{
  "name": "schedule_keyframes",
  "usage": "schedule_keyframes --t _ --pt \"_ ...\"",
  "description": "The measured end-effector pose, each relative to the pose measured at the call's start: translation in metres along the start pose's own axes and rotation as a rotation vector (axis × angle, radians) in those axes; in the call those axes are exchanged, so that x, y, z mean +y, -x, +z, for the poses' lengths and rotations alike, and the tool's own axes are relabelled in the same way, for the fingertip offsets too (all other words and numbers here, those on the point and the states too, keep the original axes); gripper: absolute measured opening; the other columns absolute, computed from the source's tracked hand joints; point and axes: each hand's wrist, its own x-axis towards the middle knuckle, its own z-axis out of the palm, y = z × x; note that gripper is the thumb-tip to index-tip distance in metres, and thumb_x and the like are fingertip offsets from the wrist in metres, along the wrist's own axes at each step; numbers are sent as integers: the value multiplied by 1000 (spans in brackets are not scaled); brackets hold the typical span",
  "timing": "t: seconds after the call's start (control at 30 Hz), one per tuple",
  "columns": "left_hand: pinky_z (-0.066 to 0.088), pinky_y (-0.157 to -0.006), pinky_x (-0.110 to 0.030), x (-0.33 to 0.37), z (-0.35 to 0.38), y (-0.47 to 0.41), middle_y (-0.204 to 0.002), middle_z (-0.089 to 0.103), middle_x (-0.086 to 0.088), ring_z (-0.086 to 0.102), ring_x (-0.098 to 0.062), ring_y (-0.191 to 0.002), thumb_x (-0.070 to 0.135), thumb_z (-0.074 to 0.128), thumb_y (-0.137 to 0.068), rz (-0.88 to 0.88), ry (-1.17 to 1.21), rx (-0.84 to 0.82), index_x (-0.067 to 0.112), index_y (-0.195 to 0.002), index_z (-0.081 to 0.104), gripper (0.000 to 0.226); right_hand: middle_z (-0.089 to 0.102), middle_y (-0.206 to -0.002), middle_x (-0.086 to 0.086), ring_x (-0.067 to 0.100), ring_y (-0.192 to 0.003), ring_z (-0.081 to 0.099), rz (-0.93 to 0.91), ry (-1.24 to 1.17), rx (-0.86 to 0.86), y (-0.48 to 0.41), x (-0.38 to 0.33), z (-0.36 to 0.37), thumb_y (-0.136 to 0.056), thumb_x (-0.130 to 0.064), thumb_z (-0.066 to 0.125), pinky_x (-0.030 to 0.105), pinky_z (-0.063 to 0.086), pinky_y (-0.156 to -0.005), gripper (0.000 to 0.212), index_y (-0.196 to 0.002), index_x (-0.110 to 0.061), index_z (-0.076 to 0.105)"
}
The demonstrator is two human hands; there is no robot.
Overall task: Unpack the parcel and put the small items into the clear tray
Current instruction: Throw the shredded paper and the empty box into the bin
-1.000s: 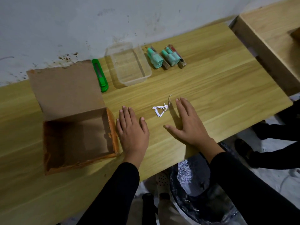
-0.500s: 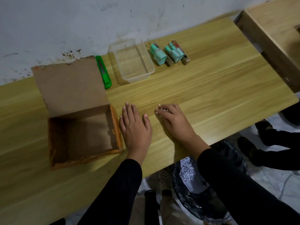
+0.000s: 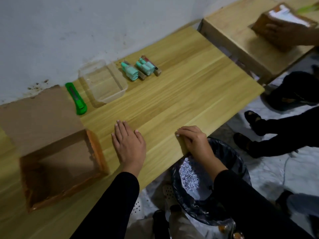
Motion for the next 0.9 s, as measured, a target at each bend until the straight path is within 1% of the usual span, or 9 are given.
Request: schedule_keyframes --t 0.13,0.23,0.33,0.4,0.47,0.5,0.7,0.8,0.9 --pt "6 -119 -46 44 13 14 -158 11 -15 5 -29 -146 31 31 -98 107 17 -92 3 -146 20 57 72 -93 13 21 -89 62 300 47 270 44 41 -43 -79 5 64 10 42 -85 15 -88 -4 73" --pt "3 -118 -49 66 24 22 -157 8 -19 0 -34 -146 31 34 -97 149 49 -127 2 -146 20 58 71 -95 14 27 -90 64 537 24 389 80 62 -58 -83 1 62 22 46 -82 13 -91 -2 71" --pt "0 -118 -50 77 35 27 -157 6 -21 -2 -36 -145 30 34 -97 177 41 -115 3 -146 20 58 69 -103 16 29 -96 63 734 -53 371 114 74 -60 -86 -1 59 19 40 -79 16 -99 -1 68" --pt "-1 -118 -50 78 40 28 -157 6 -21 -2 -37 -145 30 33 -97 179 36 -102 4 -147 20 58 67 -111 17 28 -100 63 844 -69 277 131 77 -55 -88 -7 60 18 40 -79 24 -111 -1 64" --pt "1 -118 -50 76 44 27 -156 8 -22 1 -38 -145 29 35 -96 179 28 -73 3 -146 22 58 66 -117 18 28 -104 62 915 -78 200 141 78 -50 -88 -9 60 12 37 -76 33 -120 -1 59" --pt "2 -117 -50 76 44 27 -156 10 -23 2 -38 -145 29 35 -96 180 25 -64 3 -146 23 57 65 -118 19 28 -106 62 931 -77 177 145 77 -48 -88 -9 60 12 35 -77 35 -122 -1 57" --pt "3 -117 -50 75 32 25 -156 7 -22 0 -38 -145 33 32 -97 204 7 -140 5 -147 19 58 60 -125 19 30 -114 57 914 -49 141 138 62 -61 -91 -11 56 30 44 -93 39 -129 -4 52" --pt "12 -118 -49 72 13 20 -156 10 -22 5 -38 -144 37 31 -97 228 -25 -222 6 -146 19 59 59 -129 16 27 -119 55 826 -39 198 113 45 -81 -90 -9 56 27 41 -98 38 -127 -3 54" --pt "26 -112 -42 74 -20 14 -151 24 -20 25 -34 -138 34 35 -97 235 60 -259 3 -142 27 55 59 -130 13 24 -119 55 706 -49 235 74 19 -101 -90 -9 55 19 39 -94 36 -126 -4 55"
